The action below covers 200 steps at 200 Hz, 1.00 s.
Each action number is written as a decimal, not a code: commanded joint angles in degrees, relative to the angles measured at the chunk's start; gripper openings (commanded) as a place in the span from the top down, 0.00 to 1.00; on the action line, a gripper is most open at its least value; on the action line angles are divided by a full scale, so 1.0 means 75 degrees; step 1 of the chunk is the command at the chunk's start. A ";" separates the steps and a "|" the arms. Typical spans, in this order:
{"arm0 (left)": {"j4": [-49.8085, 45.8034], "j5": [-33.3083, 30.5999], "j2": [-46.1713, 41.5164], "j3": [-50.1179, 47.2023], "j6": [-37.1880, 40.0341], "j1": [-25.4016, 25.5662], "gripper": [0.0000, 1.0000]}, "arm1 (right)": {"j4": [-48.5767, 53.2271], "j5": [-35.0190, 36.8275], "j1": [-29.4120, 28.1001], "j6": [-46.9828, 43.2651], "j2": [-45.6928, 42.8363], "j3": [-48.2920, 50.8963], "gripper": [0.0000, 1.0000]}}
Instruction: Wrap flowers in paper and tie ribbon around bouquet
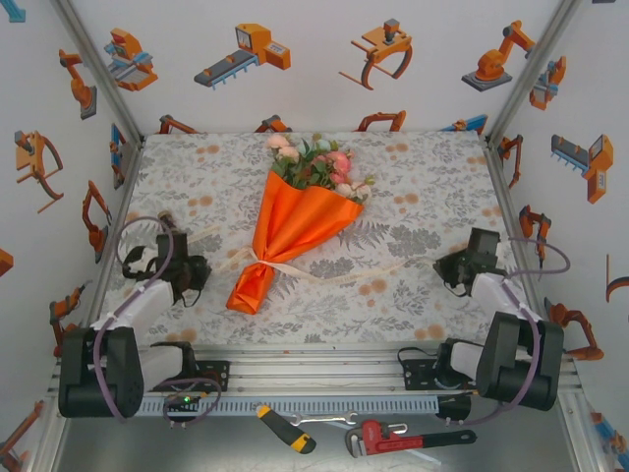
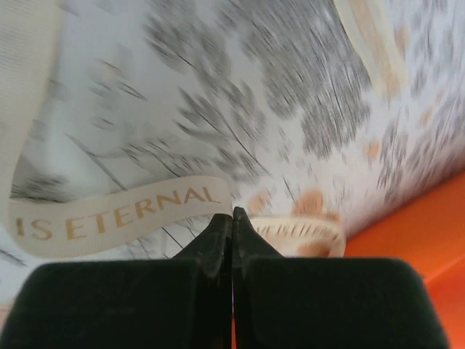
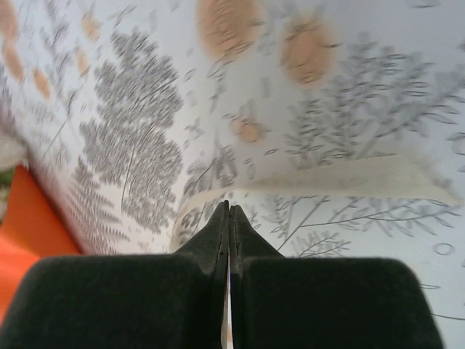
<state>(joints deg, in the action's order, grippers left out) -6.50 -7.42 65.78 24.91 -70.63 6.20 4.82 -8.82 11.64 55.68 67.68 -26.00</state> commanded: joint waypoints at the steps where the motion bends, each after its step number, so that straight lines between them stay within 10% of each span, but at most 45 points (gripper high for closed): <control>1: -0.0188 -0.0244 -0.0096 0.0696 0.1278 0.0667 0.94 | -0.0596 -0.1346 -0.0324 -0.1558 -0.0539 -0.0260 0.88; 30: -0.0615 -0.1020 -0.0185 0.1201 0.1924 0.1143 0.52 | -0.0329 -0.1415 -0.2667 -0.4176 -0.1200 -0.0869 0.52; 60: -0.0998 -0.1932 -0.0306 0.1652 0.3385 0.1390 0.37 | -0.0247 -0.1263 -0.4966 -0.6073 -0.0410 -0.1422 0.36; 70: -0.1202 -0.2221 -0.0349 0.1846 0.3951 0.1457 0.35 | -0.0393 -0.1689 -0.5476 -0.6516 0.0136 -0.1634 0.01; 148: -0.1523 -0.1729 -0.1000 0.2355 0.6495 0.1454 0.25 | 0.0654 -0.1202 -0.7578 -0.8750 0.3784 -0.3922 0.08; 200: -0.1314 -0.1806 -0.1486 0.2138 0.6751 0.1449 0.22 | 0.0073 -0.0749 -0.7775 -0.8453 0.4260 -0.3701 0.44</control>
<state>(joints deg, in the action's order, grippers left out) -16.40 -21.02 56.16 41.71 -23.22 16.91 5.74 -17.41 -46.81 -7.33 98.65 -54.08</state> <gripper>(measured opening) 0.776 0.677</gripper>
